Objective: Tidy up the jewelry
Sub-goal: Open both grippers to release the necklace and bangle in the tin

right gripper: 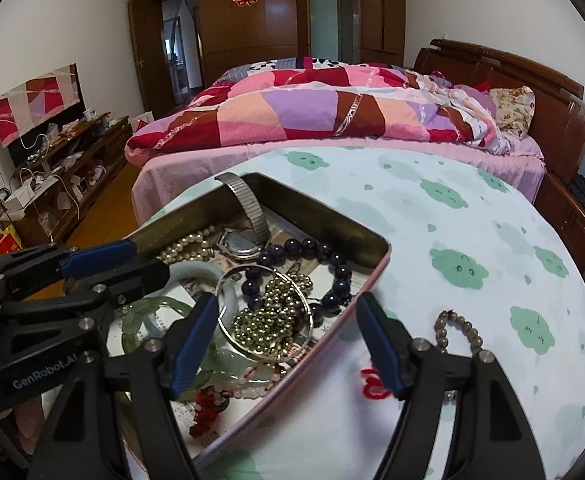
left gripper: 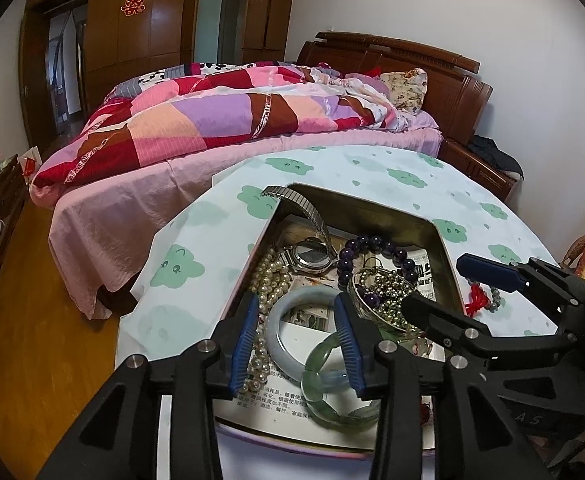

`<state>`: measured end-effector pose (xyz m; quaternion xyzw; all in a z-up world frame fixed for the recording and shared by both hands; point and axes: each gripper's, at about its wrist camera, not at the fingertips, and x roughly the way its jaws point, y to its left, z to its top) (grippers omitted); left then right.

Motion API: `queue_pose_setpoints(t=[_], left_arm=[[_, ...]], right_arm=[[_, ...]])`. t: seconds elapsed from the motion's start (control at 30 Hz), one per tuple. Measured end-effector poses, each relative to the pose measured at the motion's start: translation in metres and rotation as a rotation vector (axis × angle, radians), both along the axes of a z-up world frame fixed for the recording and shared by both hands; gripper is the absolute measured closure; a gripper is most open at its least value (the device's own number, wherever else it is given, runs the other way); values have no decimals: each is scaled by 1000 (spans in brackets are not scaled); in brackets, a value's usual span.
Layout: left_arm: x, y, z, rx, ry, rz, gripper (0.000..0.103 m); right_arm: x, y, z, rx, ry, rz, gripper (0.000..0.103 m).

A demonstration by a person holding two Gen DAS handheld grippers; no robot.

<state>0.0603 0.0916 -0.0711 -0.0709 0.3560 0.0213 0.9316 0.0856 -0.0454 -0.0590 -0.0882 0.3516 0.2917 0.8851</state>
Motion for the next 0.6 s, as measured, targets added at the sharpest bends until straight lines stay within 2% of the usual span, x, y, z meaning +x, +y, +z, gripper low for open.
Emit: queue_pose_setpoints(t=[0.43,0.6], left_arm=[[-3,-5,3,37,0,12,57],[-5,-7,6,43,-6,25,48]], right_arm=[[0,-6,1,18,-3,-6,28],[-1,-12,2,34,-3,-14,25]])
